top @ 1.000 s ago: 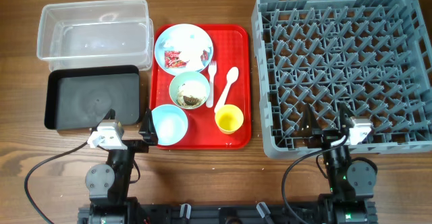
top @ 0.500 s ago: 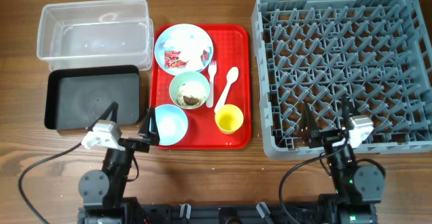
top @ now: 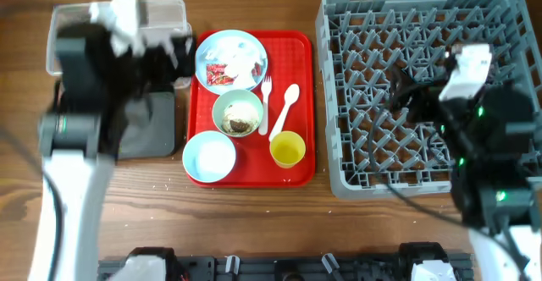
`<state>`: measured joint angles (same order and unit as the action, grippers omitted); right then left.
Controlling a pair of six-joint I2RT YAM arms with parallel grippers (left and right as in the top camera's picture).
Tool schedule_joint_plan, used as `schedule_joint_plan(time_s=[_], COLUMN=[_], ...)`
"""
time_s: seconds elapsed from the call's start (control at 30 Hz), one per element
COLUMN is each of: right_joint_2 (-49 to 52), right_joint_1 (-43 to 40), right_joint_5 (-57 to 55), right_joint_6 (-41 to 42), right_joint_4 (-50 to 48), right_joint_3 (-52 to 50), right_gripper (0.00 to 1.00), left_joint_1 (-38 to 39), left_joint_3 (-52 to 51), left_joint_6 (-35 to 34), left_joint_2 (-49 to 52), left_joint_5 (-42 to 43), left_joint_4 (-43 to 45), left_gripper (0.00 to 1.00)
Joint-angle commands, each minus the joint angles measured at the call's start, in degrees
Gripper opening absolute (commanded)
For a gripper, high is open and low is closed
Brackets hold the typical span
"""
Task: Sort waste into correct bins and load items into the dishwasher rack
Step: 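Grasp the tissue and red wrapper on the blue plate with left gripper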
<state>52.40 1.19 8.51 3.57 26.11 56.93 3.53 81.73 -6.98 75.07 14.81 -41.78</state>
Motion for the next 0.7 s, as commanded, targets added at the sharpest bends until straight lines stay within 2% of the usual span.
schedule_joint_plan(time_s=[0.0,0.07,0.1,0.2,0.4,0.5,0.6,0.67], right_joint_2=[7.17,9.53,10.54,12.57,14.38,14.49,14.64,14.73], right_joint_1=[-0.04,-0.04,-0.04,-0.04,-0.04,-0.04,-0.04,-0.04], right_joint_5=[-0.48,1.16,1.46,1.68,2.1,2.08,2.08,2.08], right_joint_6=[-0.46,-0.5,-0.5,-0.39,-0.37,-0.37,-0.42,-0.39], right_joint_4=[6.51,8.74,9.44,10.4,11.54,12.02,12.31,12.57], right_joint_3=[7.76,8.92,8.92,8.9,8.85,8.85,8.85,8.85], right_gripper=[1.0,1.0,1.0,1.0,1.0,1.0,1.0,1.0], left_joint_1=[4.48,6.78,8.33,10.84,12.39,12.33,12.44,12.44], left_joint_3=[20.41,27.52,30.32,30.67,30.67,30.67,30.67,30.67], left_joint_6=[5.46,7.28,10.99,15.19,14.84,2.58,-14.4,-21.07], left_joint_2=[18.05,24.94,28.92,35.23,44.94,49.11,53.94,56.3], left_joint_5=[0.55,0.57,0.55,0.09,0.79,-3.15,-7.13,-9.29], left_joint_4=[-13.14,-20.02,-23.1,-23.26,-21.16,-18.62,-15.02,-13.42], left_gripper=[1.0,1.0,1.0,1.0,1.0,1.0,0.98,1.0])
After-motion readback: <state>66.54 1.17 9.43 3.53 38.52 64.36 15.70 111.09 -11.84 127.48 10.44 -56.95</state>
